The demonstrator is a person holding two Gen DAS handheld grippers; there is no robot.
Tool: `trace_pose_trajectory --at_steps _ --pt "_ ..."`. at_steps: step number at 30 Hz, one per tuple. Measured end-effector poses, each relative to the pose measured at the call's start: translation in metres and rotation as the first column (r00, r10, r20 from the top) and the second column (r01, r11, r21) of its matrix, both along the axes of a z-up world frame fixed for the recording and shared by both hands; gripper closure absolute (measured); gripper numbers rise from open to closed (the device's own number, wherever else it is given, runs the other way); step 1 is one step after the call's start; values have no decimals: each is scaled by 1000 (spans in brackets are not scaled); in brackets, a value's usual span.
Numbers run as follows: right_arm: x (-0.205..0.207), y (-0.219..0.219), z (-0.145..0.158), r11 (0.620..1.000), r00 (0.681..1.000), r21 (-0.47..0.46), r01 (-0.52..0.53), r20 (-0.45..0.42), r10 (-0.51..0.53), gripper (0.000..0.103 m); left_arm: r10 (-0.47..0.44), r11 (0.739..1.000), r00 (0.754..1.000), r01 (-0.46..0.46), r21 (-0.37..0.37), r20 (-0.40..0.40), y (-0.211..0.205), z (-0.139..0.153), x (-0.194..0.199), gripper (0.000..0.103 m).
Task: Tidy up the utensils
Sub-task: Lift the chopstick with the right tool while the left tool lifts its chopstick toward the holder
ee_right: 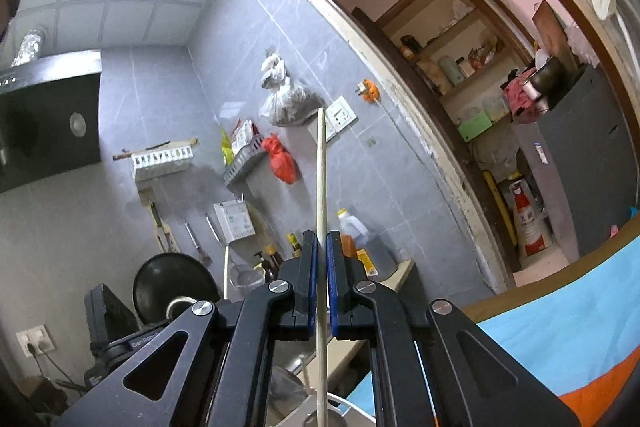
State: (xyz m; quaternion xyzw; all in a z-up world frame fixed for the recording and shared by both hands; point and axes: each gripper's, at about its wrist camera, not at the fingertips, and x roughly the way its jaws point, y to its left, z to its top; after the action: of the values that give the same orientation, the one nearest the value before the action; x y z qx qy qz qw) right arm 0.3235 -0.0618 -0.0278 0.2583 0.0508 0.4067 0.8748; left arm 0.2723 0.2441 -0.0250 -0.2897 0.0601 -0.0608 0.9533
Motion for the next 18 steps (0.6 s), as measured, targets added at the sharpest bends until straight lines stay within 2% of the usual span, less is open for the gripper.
trace_pose_trajectory --at_steps 11,18 --pt "4 27 -33 992 996 -121 -44 71 53 100 106 983 991 -117 144 82 -15 -30 -12 101" --pt "-3 38 -45 980 995 -194 -32 90 51 100 101 968 992 -116 224 75 -23 -45 -12 101"
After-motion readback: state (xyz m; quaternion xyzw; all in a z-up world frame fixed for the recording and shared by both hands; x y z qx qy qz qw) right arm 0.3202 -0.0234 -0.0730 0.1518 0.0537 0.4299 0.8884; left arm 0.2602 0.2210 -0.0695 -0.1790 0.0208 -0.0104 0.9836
